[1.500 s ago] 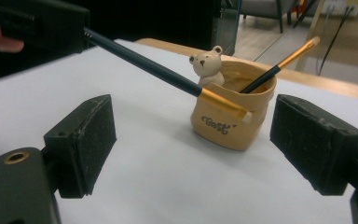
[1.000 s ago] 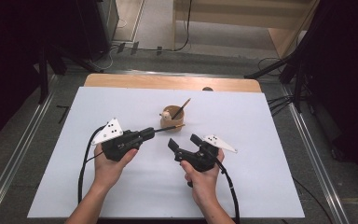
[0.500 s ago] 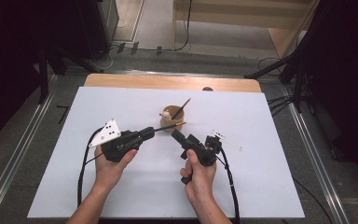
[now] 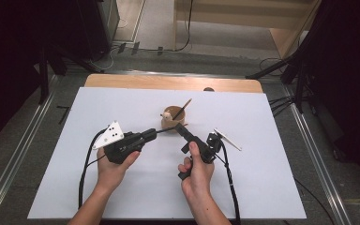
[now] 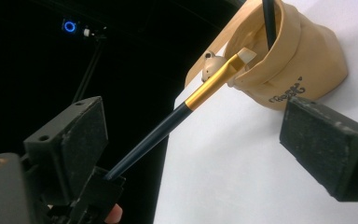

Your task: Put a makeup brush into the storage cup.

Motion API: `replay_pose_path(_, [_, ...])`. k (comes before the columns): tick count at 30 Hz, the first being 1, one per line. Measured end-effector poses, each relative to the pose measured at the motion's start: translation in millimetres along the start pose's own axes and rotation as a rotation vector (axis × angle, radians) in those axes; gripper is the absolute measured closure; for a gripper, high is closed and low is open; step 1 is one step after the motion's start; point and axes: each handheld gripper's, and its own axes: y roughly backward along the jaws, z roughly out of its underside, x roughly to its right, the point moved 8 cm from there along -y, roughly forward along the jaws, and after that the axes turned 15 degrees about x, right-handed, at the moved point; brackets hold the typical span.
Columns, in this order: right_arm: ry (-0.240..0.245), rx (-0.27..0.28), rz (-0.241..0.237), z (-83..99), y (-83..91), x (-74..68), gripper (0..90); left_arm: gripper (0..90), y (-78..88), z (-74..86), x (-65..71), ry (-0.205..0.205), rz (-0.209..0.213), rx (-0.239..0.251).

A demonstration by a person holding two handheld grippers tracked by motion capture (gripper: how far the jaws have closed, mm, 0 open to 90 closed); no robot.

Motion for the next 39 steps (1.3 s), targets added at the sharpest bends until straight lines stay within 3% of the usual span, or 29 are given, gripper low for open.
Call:
replay_pose_path(14, [-0.086,-0.010,0.024,1.2,-6.1,-2.0,35.2,86.4,-2.5,3.3,3.2,-0.019,0.008,-0.012])
replay_pose_path(22, [-0.127,-0.014,0.016,1.7,-9.1,-4.1,44.3,86.3,-4.1,4.8,6.2,-0.031,0.014,-0.018])
replay_pose_path(26, [-0.151,-0.020,0.013,2.1,-10.3,-4.9,44.7,86.3,-4.7,5.6,7.7,-0.038,0.017,-0.022])
replay_pose_path(39, [-0.159,-0.026,0.030,4.3,-11.8,-3.4,66.5,86.3,-4.1,2.9,8.7,-0.046,0.017,-0.009])
